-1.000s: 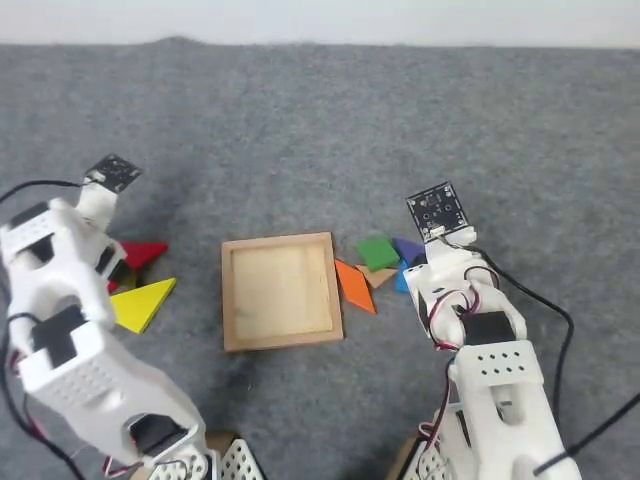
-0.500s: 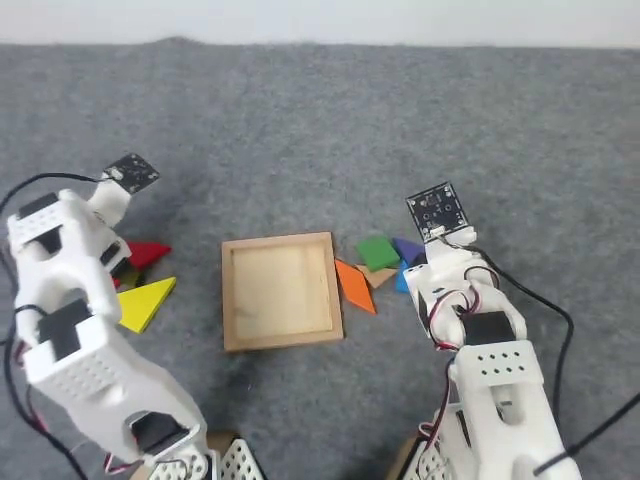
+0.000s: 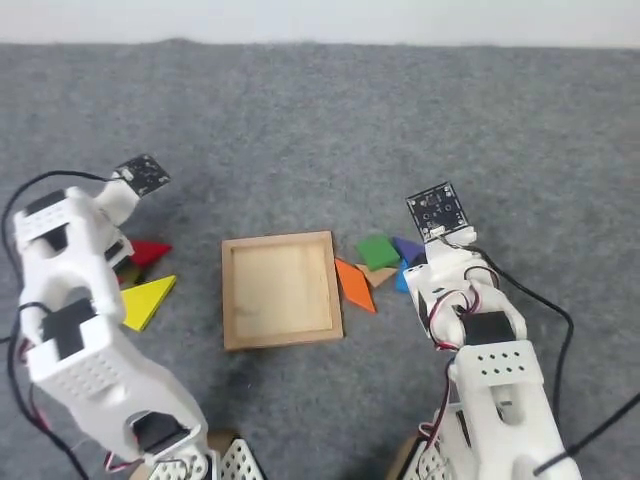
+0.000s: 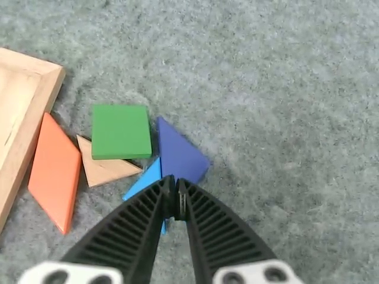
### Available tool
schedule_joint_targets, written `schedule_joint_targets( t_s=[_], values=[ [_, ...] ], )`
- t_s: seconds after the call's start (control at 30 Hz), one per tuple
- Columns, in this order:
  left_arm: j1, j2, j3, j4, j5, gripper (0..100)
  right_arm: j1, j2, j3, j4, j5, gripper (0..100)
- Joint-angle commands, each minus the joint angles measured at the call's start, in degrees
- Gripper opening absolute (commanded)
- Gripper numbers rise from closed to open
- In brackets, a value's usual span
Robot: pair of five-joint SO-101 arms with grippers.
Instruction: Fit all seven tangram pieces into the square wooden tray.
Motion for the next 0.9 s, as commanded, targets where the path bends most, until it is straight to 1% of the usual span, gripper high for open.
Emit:
schedule_joint_targets(
  t_s=[0.0, 0.13, 0.3, 0.4, 0.47, 0.57, 0.67, 0.87],
  values=[
    [0.88, 0.7, -0.66, -2.73, -1.58, 30, 0.57, 0.22, -2.46, -1.01, 0.7, 0.7],
    [0.88, 3.78, -1.8, -2.81, -1.67, 30, 0.57, 0.22, -2.46, -1.01, 0.7, 0.7],
    [0.62, 15.21, -9.8, -1.76, -1.49, 30, 0.57, 0.22, -2.46, -1.01, 0.7, 0.7],
    [0.09, 19.6, -17.19, 5.1, -1.76, 30, 0.57, 0.22, -2.46, -1.01, 0.7, 0.7],
    [0.09, 21.01, -21.05, 9.93, -3.96, 30, 0.48, 0.22, -2.46, -1.01, 0.7, 0.7],
    [0.26, 22.24, -24.4, 13.19, -5.45, 30, 0.48, 0.22, -2.46, -1.01, 0.7, 0.7],
    [-0.09, 22.86, -25.36, 13.8, -7.74, 30, 0.48, 0.22, -2.46, -1.01, 0.7, 0.7],
    [-0.88, 22.86, -25.1, 13.89, -9.58, 30, 0.48, 0.13, -2.46, -1.01, 0.7, 0.7]
  ],
)
